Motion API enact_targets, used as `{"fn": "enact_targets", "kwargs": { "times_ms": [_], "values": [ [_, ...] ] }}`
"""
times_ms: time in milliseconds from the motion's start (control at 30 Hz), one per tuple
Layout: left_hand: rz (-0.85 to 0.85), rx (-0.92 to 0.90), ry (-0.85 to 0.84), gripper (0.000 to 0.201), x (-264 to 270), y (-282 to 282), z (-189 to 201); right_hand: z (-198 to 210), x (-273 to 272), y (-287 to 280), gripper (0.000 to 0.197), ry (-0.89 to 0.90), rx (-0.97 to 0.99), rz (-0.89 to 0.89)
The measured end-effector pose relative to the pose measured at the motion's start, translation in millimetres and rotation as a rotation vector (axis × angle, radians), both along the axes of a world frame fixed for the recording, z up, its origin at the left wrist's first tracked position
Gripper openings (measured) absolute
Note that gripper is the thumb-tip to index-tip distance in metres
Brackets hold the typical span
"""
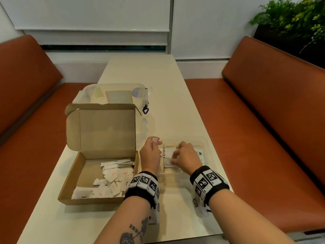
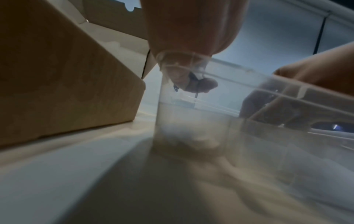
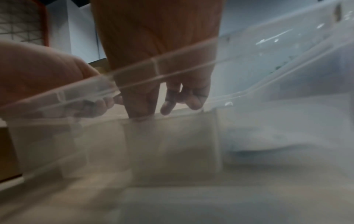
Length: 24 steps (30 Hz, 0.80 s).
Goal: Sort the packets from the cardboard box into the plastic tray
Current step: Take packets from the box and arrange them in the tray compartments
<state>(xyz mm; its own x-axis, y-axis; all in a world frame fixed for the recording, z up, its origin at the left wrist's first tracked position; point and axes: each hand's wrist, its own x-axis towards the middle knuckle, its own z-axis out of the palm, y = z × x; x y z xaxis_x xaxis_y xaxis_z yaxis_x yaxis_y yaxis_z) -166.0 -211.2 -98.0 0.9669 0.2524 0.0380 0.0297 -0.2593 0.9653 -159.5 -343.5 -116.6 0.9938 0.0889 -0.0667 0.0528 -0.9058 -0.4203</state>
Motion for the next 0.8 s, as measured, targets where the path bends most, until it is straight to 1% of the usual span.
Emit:
{"fn": "enact_targets", "kwargs": {
  "times_ms": [100,233,267,400,500,567,667,733,800],
  "values": [
    [-0.013,0.019,0.001,0.029,-1,-1,0,0,-1,2,0.019,-0.042,-0.045,0.060],
    [-0.017,0.031,0.003,0.028,-1,0,0,-1,-1,2,0.016,-0.075,-0.050,0.082],
    [-0.016,0.032,0.003,0.028,-1,0,0,-2,-1,2,0.017,-0.076,-0.057,0.084],
    [-0.034,0.038,0.001,0.027,-2,-1,0,-6,1,3,0.030,-0.077,-0.052,0.064],
    [-0.037,0.032,0.004,0.028,0,-1,-2,-6,3,3,0.028,-0.064,-0.043,0.056],
    [-0.047,-0.011,0.007,0.031,1,-1,-3,-5,3,3,0.028,-0.055,-0.039,0.062],
    [-0.081,-0.176,0.020,0.035,4,-3,-2,1,1,2,0.023,-0.097,0.087,0.005],
    [-0.095,-0.292,0.047,0.037,6,-4,0,8,0,3,0.017,-0.130,0.248,-0.051],
    [-0.104,-0.414,0.076,0.037,8,-5,0,15,-1,6,0.020,-0.109,0.432,-0.104]
  ]
}}
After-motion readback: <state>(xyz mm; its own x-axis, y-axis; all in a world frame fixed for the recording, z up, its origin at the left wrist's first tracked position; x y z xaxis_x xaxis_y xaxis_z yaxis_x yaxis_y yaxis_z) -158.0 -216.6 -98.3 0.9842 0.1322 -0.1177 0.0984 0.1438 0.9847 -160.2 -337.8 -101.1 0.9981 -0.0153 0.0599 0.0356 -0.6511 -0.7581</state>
